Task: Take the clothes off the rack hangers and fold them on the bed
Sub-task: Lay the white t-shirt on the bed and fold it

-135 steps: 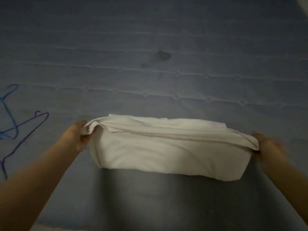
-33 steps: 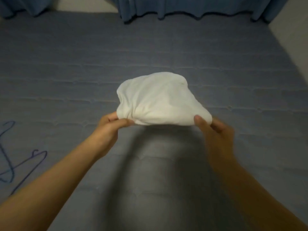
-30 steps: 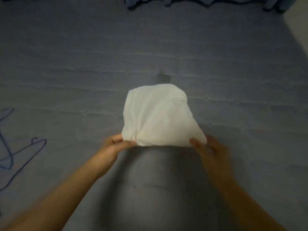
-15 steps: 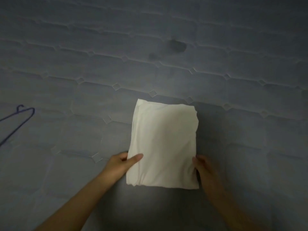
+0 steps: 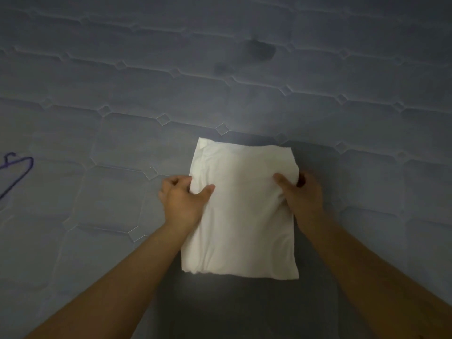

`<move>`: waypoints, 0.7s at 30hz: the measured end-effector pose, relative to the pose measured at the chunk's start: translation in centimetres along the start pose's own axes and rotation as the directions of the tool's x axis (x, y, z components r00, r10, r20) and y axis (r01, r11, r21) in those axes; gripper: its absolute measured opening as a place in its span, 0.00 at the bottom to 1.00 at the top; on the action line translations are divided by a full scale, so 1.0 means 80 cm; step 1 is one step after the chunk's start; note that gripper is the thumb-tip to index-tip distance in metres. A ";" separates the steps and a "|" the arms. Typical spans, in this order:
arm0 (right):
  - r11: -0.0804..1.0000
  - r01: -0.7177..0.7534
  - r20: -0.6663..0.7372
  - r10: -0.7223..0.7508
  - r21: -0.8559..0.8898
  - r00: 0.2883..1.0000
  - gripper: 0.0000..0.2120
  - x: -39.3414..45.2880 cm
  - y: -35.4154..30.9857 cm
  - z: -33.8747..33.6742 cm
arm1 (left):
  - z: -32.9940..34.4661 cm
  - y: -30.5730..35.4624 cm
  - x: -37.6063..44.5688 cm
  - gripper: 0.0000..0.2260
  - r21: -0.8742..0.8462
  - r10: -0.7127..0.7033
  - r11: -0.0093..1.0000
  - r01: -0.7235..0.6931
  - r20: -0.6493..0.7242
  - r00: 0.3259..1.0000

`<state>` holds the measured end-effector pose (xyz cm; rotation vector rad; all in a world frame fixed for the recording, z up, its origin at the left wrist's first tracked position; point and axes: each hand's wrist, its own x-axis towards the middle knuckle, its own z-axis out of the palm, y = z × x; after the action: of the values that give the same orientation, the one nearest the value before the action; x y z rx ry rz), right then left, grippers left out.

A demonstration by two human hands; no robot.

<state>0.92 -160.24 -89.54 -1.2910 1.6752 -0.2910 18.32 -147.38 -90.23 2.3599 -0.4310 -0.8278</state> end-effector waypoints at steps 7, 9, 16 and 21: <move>0.926 -0.281 0.207 0.233 0.252 0.950 0.34 0.003 -0.032 -0.005 | -0.015 0.042 0.020 0.42 -0.292 -0.280 0.895 0.339 0.225 0.933; 0.931 -0.293 0.224 0.245 0.218 0.943 0.42 -0.002 -0.046 -0.007 | -0.031 0.063 0.025 0.32 -0.297 -0.258 0.880 0.370 0.355 0.898; 0.883 -0.129 0.341 -0.037 0.452 0.939 0.13 -0.055 -0.149 -0.043 | -0.118 0.138 0.006 0.16 -0.589 0.043 0.781 0.210 0.385 0.922; 0.846 0.093 0.326 -0.300 0.524 0.896 0.19 -0.118 -0.277 -0.079 | -0.237 0.212 -0.025 0.14 -0.701 0.233 0.711 -0.043 0.178 0.956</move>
<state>9.29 -163.53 -66.29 -1.0403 1.0233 -0.5135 27.40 -151.39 -66.75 1.5049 -0.3180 -1.0103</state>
